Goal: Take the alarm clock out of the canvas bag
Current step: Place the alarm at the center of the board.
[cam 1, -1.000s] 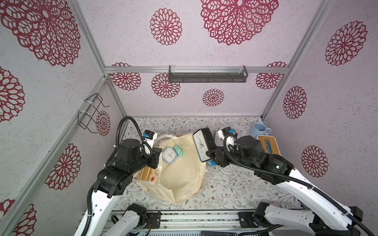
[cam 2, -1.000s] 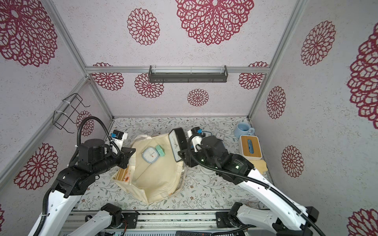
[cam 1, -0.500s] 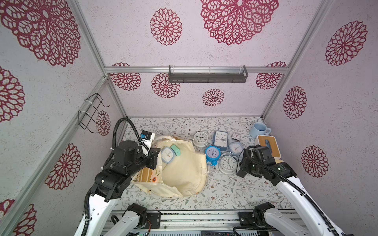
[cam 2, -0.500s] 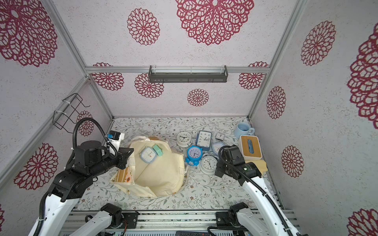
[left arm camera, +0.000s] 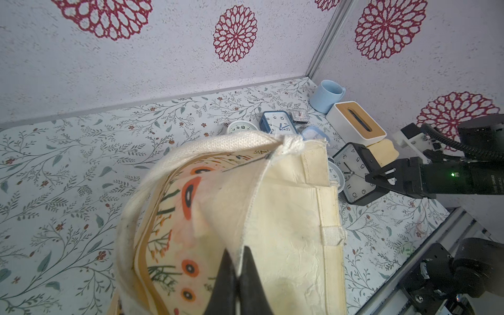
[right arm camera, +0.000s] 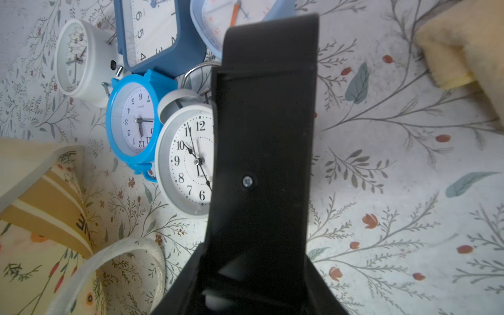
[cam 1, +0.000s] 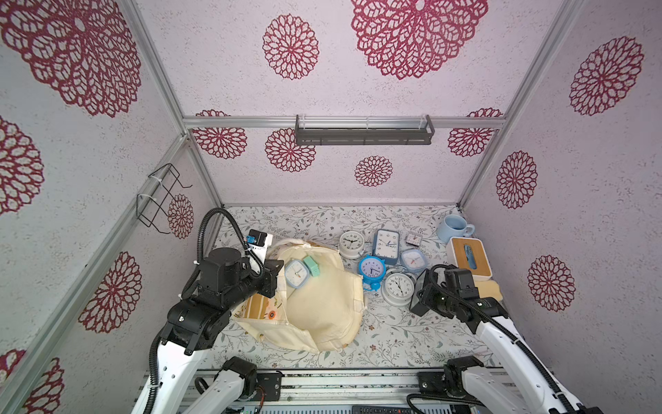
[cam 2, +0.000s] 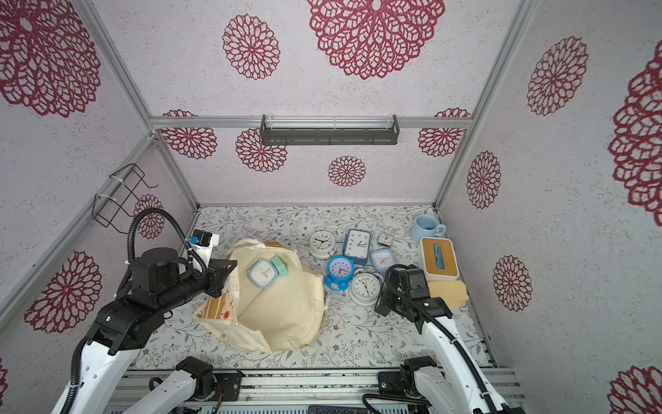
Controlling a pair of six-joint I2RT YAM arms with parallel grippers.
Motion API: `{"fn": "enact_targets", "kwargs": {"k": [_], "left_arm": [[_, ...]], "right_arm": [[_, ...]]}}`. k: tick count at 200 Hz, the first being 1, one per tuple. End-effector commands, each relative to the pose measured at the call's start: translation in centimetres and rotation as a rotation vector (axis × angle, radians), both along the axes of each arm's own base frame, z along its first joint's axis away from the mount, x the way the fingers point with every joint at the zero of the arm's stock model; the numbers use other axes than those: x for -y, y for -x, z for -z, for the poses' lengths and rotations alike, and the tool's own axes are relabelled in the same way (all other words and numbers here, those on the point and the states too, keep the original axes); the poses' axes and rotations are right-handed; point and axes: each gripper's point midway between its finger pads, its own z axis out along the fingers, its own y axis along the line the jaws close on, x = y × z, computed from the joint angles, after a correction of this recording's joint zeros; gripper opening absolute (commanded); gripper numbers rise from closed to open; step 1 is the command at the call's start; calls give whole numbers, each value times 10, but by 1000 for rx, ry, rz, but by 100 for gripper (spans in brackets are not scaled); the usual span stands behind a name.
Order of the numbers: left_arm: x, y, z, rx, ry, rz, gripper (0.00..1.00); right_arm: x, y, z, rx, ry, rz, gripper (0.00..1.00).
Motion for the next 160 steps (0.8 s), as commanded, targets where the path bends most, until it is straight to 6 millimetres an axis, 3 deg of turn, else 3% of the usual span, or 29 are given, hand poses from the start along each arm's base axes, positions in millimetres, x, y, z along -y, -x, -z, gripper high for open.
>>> {"fn": "enact_targets", "kwargs": {"k": [1, 22, 48, 95, 119, 160], "left_arm": [[8, -4, -28, 109, 62, 25, 0], [8, -5, -28, 108, 65, 25, 0], [9, -7, -29, 110, 65, 27, 0], [10, -7, -33, 113, 73, 30, 0], [9, -7, -33, 116, 72, 24, 0], [9, -6, -33, 112, 80, 24, 0]], "right_arm": [[15, 5, -2, -11, 21, 83, 42], [31, 26, 13, -100, 66, 163, 55], [41, 36, 22, -145, 91, 202, 74], [58, 40, 29, -211, 152, 253, 90], [60, 32, 26, -189, 148, 273, 85], [47, 11, 10, -93, 79, 225, 42]]}}
